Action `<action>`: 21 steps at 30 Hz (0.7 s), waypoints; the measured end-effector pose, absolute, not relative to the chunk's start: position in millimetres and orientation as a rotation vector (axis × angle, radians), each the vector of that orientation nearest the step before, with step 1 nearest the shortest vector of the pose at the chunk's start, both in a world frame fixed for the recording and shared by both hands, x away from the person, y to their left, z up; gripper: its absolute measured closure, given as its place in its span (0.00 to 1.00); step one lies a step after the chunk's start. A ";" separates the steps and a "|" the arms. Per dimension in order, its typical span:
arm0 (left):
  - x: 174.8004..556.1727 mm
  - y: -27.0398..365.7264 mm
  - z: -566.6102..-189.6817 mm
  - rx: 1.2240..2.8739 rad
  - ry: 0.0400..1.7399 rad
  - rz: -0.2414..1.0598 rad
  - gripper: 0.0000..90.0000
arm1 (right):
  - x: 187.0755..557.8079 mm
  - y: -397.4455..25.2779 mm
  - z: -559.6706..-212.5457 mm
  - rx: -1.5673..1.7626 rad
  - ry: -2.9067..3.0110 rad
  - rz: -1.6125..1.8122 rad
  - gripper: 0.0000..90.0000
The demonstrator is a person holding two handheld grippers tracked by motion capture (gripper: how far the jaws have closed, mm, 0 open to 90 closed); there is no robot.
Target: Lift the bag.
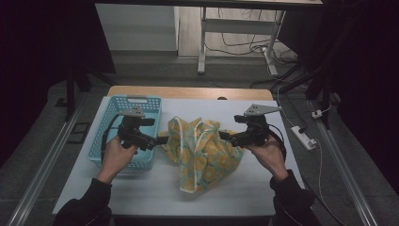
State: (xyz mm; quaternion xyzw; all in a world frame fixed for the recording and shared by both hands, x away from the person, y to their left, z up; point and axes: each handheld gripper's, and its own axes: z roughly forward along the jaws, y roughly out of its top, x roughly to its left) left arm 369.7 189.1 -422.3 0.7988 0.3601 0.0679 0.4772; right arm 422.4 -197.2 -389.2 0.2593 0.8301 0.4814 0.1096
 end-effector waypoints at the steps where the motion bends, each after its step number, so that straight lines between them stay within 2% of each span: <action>1: 367.6 190.0 -423.9 1.951 0.882 0.163 0.00 | 421.3 -197.6 -390.7 0.761 2.443 1.415 0.08; 21: 316.7 207.3 -459.2 1.943 0.939 0.177 0.00 | 396.3 -216.4 -420.9 0.807 2.422 1.377 0.02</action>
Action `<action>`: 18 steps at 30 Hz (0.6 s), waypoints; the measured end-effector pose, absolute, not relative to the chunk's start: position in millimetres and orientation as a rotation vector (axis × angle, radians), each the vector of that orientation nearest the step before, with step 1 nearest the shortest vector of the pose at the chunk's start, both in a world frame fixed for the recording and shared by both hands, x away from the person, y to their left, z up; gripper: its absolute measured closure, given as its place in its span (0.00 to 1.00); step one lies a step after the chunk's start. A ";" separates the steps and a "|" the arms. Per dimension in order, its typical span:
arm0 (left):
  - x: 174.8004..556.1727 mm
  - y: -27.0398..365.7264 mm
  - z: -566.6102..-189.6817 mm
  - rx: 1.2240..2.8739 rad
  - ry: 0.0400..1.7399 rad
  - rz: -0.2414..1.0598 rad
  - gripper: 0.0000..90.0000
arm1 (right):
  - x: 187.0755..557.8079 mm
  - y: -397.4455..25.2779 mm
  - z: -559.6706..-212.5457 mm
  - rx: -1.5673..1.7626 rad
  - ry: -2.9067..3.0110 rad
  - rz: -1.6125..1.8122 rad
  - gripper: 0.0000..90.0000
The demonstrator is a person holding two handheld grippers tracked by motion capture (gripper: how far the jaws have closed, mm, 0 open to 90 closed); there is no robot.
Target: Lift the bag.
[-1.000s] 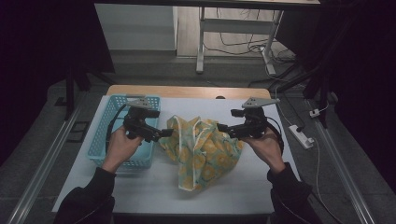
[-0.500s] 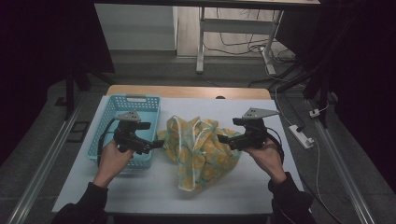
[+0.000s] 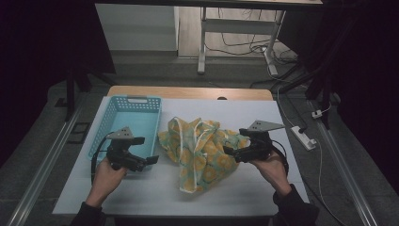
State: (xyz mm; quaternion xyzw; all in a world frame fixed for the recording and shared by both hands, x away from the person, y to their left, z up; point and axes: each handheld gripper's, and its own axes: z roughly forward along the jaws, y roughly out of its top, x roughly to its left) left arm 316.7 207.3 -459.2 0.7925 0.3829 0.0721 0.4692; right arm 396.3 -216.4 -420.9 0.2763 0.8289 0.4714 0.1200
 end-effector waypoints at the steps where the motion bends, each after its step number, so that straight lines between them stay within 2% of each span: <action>1: 313.6 208.7 -460.8 1.943 0.944 0.183 0.00 | 394.6 -217.9 -421.8 0.809 2.417 1.373 0.02; 18: 268.0 230.2 -477.0 1.901 1.041 0.247 0.00 | 368.6 -245.6 -440.2 0.849 2.401 1.309 0.01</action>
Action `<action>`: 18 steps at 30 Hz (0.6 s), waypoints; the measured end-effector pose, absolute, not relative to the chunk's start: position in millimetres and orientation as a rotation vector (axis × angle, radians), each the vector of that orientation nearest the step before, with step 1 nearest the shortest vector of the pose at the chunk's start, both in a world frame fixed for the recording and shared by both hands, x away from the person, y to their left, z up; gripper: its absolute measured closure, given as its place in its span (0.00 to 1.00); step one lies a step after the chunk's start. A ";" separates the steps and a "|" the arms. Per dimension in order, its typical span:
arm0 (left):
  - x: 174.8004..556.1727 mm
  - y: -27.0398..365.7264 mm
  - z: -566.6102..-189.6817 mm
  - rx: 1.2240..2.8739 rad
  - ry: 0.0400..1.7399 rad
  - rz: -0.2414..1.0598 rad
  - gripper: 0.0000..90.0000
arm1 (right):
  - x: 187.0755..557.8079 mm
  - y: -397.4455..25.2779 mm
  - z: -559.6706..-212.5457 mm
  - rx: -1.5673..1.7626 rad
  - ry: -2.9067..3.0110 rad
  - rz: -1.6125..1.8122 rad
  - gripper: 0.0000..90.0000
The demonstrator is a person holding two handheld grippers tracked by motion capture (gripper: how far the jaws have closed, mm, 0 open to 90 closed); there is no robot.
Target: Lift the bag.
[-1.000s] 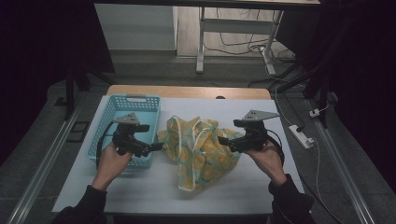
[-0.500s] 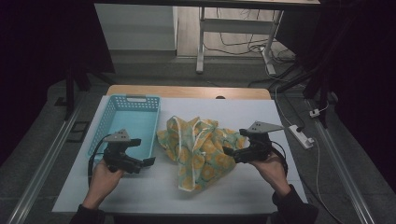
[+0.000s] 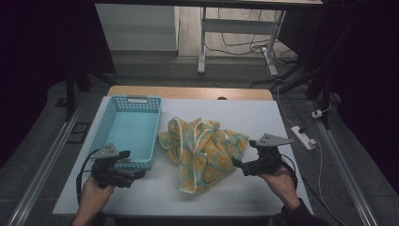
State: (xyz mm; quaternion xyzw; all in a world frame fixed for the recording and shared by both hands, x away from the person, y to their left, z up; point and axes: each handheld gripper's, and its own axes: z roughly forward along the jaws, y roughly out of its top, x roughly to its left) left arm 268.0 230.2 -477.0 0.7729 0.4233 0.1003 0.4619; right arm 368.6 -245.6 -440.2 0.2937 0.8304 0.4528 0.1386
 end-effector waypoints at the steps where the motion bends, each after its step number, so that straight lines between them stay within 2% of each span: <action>1: 264.9 231.6 -477.8 1.898 1.048 0.249 0.00 | 366.8 -248.0 -441.7 0.855 2.395 1.307 0.01; 18: 224.3 261.3 -504.3 1.888 1.183 0.275 0.00 | 335.6 -292.0 -469.6 1.033 2.310 1.251 0.00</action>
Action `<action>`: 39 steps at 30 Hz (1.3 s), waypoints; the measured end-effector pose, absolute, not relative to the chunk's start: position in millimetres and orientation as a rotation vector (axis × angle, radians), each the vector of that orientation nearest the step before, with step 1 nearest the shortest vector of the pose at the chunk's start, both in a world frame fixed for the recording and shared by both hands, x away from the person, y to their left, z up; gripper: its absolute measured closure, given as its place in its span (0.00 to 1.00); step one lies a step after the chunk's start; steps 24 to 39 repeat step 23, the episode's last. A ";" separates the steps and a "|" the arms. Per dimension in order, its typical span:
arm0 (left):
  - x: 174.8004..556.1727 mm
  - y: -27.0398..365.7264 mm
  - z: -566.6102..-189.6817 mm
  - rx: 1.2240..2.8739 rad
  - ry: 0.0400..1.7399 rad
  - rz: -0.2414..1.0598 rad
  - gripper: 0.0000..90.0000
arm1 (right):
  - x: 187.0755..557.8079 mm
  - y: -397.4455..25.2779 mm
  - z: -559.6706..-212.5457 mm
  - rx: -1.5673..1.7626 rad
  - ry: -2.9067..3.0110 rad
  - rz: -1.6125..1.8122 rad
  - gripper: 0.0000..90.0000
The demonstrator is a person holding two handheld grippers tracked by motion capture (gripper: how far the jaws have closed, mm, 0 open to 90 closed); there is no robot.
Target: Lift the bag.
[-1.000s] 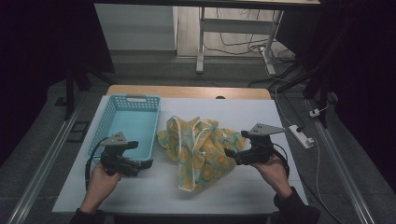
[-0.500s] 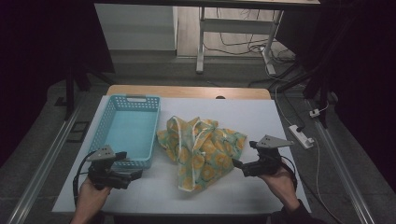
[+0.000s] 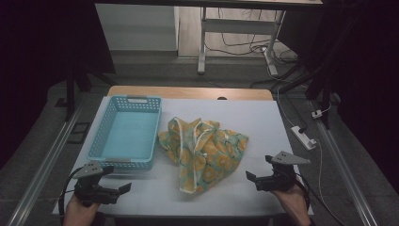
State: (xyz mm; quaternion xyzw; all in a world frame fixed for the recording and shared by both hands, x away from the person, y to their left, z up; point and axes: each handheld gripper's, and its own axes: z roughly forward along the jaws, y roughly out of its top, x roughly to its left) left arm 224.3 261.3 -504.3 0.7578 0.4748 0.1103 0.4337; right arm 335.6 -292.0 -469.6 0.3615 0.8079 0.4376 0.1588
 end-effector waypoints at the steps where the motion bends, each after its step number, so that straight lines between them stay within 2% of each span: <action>1: 222.8 263.4 -506.9 1.889 1.195 0.277 0.00 | 333.6 -293.9 -471.0 1.042 2.305 1.241 0.00; 16: 213.0 269.3 -520.0 1.960 1.299 0.316 0.00 | 313.7 -313.5 -499.1 1.157 2.364 1.082 0.00; 39: 215.4 270.9 -521.3 1.950 1.333 0.294 0.00 | 314.2 -316.2 -499.6 1.195 2.359 1.081 0.00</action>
